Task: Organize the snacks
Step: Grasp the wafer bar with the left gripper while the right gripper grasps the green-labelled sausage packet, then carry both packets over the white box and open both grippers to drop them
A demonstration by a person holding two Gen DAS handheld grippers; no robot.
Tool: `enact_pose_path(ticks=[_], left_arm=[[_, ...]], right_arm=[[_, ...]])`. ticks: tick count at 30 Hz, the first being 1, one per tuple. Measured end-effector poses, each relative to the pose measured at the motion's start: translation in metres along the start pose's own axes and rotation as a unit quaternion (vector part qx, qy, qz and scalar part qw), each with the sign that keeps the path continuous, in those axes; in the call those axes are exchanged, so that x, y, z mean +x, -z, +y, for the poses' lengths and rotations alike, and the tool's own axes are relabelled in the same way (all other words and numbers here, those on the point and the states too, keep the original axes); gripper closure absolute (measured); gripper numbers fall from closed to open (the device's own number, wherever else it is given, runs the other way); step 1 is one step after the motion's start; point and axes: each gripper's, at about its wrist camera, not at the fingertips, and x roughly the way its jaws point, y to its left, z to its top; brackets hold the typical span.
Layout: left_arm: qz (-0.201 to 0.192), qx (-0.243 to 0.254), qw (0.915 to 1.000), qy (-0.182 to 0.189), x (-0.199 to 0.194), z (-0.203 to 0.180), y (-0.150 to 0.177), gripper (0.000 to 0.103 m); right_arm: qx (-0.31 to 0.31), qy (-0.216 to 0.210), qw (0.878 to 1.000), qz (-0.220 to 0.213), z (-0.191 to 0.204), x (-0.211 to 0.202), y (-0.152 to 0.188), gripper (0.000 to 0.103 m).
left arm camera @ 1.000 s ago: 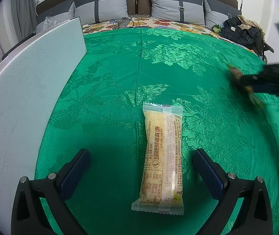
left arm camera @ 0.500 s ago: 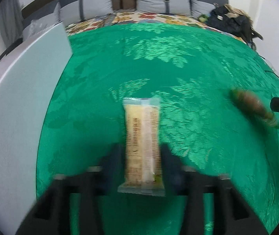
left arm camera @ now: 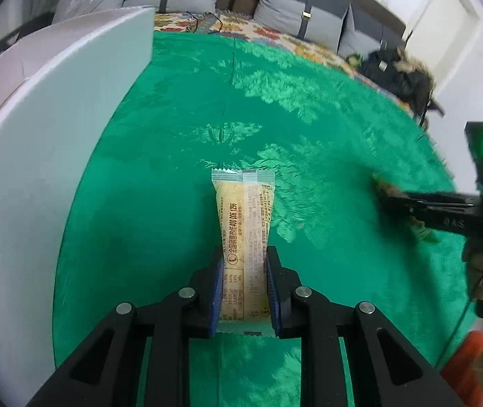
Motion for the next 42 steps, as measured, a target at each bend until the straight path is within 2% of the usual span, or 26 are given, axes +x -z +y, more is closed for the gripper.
enact_pose_path(ticks=[2,7,12,14,17,18,22,23,26,27,28,29,30,31,34,35,39,42], left_arm=[[-0.008,-0.015,0.9997,0.02,-0.016,0.002,0.004,0.081],[-0.038,-0.05,0.9959,0.065,-0.064,0.008,0.007,0.081],[-0.086,-0.09,0.9878,0.094,-0.132,0.035,0.001,0.081],[-0.108,-0.097,0.9861,0.081,-0.157,0.051,-0.004,0.081],[-0.13,-0.108,0.9852,0.031,-0.188,0.088,-0.011,0.081],[-0.132,-0.11,0.9851,0.0,-0.195,0.107,-0.014,0.081],[-0.114,-0.129,0.9822,-0.075,-0.199,0.161,-0.015,0.081],[-0.105,-0.137,0.9801,-0.097,-0.199,0.177,-0.014,0.081],[-0.095,-0.15,0.9756,-0.13,-0.197,0.202,-0.007,0.077],[-0.091,-0.153,0.9739,-0.14,-0.198,0.212,-0.002,0.069],[-0.09,-0.154,0.9731,-0.146,-0.197,0.214,0.0,0.051],[-0.092,-0.154,0.9712,-0.157,-0.2,0.218,0.005,0.04],[-0.097,-0.152,0.9697,-0.165,-0.204,0.22,0.011,0.024],[-0.105,-0.147,0.968,-0.174,-0.207,0.219,0.016,0.017],[-0.123,-0.13,0.9632,-0.201,-0.222,0.218,0.028,0.013],[-0.128,-0.126,0.9615,-0.208,-0.226,0.217,0.027,0.012],[-0.155,-0.123,0.9461,-0.256,-0.244,0.207,0.022,0.001],[-0.161,-0.155,0.9424,-0.249,-0.256,0.206,0.019,0.001]], right_arm=[[0.018,-0.005,1.0,0.003,-0.005,-0.011,0.001,0.071],[0.072,-0.037,0.997,-0.017,-0.018,-0.038,0.018,0.073],[0.129,-0.141,0.979,-0.07,0.001,-0.083,0.013,0.073],[0.129,-0.188,0.97,-0.09,0.025,-0.104,0.001,0.073],[0.097,-0.271,0.95,-0.118,0.095,-0.135,-0.03,0.072],[0.084,-0.291,0.945,-0.121,0.118,-0.14,-0.039,0.072],[0.029,-0.349,0.93,-0.114,0.225,-0.142,-0.071,0.071],[0.014,-0.351,0.93,-0.109,0.254,-0.136,-0.078,0.071],[-0.027,-0.335,0.937,-0.096,0.322,-0.113,-0.085,0.07],[-0.042,-0.323,0.941,-0.091,0.344,-0.102,-0.085,0.064],[-0.053,-0.312,0.945,-0.086,0.359,-0.093,-0.082,0.062],[-0.063,-0.302,0.948,-0.073,0.375,-0.079,-0.08,0.053],[-0.068,-0.296,0.951,-0.063,0.38,-0.07,-0.078,0.044],[-0.072,-0.285,0.954,-0.055,0.383,-0.063,-0.074,0.044],[-0.091,-0.25,0.961,-0.079,0.383,-0.069,-0.067,0.044],[-0.097,-0.239,0.962,-0.089,0.378,-0.071,-0.069,0.041],[-0.12,-0.175,0.965,-0.153,0.365,-0.104,-0.066,0.023],[-0.124,-0.134,0.967,-0.178,0.357,-0.12,-0.06,0.02]])
